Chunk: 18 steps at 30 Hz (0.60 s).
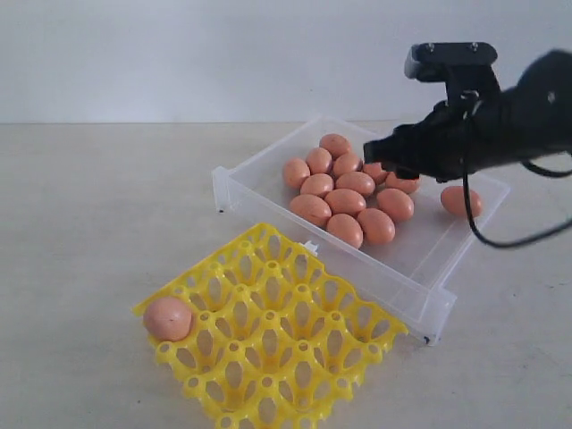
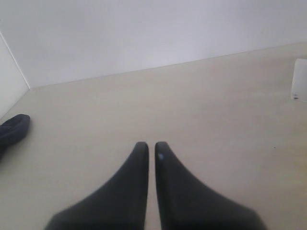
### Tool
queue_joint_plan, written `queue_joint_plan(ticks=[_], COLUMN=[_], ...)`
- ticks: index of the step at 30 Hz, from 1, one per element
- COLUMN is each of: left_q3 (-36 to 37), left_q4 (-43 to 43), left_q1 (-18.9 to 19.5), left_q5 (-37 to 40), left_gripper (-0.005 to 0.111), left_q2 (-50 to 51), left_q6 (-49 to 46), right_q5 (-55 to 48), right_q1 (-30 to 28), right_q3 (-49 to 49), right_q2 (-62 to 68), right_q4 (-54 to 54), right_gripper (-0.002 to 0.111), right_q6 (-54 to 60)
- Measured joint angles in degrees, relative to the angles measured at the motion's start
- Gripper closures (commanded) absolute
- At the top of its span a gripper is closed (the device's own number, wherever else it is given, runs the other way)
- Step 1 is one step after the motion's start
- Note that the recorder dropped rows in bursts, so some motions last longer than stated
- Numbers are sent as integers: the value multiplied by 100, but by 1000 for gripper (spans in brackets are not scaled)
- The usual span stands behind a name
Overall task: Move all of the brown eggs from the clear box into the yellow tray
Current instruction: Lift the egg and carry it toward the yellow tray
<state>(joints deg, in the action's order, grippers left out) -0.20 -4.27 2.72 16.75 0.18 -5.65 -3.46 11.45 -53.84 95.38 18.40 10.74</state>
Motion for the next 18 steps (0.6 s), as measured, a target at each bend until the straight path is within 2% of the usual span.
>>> queue_joint_plan(ticks=[3, 6, 10, 12, 18], left_q3=[0, 0, 0, 0, 0], left_q4=[0, 0, 0, 0, 0], left_q1=[0, 0, 0, 0, 0], left_q5=[0, 0, 0, 0, 0], left_gripper=[103, 103, 103, 103, 103], left_q2=[0, 0, 0, 0, 0], left_q6=[0, 0, 0, 0, 0], right_q5=[1275, 2340, 3478, 4007, 5317], right_q1=[430, 695, 770, 770, 718], right_q3=[1077, 1676, 1864, 1864, 1029], right_q2=[-515, -805, -873, -873, -332], right_q4=[72, 97, -180, -1000, -5032], right_gripper=[109, 109, 109, 109, 109], right_q6=[70, -427, -2373, -3383, -6391])
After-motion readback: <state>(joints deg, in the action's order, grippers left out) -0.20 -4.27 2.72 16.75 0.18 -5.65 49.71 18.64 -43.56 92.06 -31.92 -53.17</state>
